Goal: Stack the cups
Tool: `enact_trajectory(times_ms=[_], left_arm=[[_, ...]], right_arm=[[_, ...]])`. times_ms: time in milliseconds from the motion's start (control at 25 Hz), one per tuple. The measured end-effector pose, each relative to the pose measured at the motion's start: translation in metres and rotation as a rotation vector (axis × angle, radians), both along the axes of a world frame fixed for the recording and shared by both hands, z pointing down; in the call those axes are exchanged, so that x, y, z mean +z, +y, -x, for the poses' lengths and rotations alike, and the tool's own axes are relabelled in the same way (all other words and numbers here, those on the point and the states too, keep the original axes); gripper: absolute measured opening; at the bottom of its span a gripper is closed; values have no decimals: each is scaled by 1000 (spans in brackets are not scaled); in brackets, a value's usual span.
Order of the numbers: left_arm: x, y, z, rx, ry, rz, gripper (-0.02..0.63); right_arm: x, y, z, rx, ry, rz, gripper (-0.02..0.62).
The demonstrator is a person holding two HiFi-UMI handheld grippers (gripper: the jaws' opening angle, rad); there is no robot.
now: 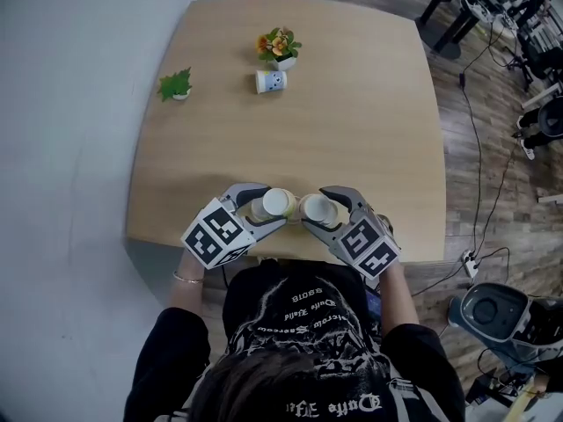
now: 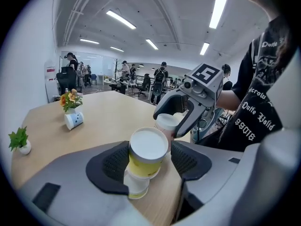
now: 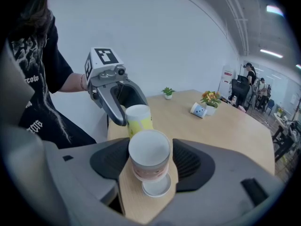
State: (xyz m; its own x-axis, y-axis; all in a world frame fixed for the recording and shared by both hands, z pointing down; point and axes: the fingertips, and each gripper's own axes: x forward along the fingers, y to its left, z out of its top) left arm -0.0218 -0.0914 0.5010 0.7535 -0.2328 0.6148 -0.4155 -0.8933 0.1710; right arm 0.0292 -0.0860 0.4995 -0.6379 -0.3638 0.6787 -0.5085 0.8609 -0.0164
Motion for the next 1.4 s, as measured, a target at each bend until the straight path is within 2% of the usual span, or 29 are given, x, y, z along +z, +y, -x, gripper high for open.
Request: enact_trajectory(times_ms=[120,240,320,440,640,760,800,840,920,1000,1080,1200,1320,1400], left_arm=[[-4,-1,0,-4,24,11,316],[-6,1,1,8,46,32,319],[-5,2,1,10,60,49,319],[-6,-1,2,-2,105,72,342],[-38,-11,16,-75,282,104,377],[-71,-37,43,-205,425,65,377],[-79,-53,55,-254,443,31,377],[-84,-69,65,-294,431,-13,377],[-90,-100,79,-325,338,-114,377],[-95,-126,83,-298,224,-198,377],[-99,-148,77,-229,129,-242,377],[-91,-179,59,-98,-25,-269,377],[-62,-211,43,13,-184,-232,377],[-45,-231,32,62,-240,-201,377]], right_arm=[[-4,-1,0,2,-10,-6,301],[-7,-1,2,-7,-21,-1,301],[-6,-1,3,-19,-27,10,393],[-10,-5,4,-13,-66,14,393],[-38,-11,-4,36,-187,5,393],[-60,-16,-19,94,-274,-13,393],[-66,-19,-25,116,-297,-23,393],[-70,-22,-32,139,-311,-35,393],[-74,-27,-47,183,-308,-50,393],[-74,-30,-58,229,-291,-56,393],[-73,-32,-67,276,-280,-59,393],[-64,-33,-74,335,-276,-40,393],[-44,-32,-83,395,-255,4,393],[-33,-26,-91,439,-230,32,393]])
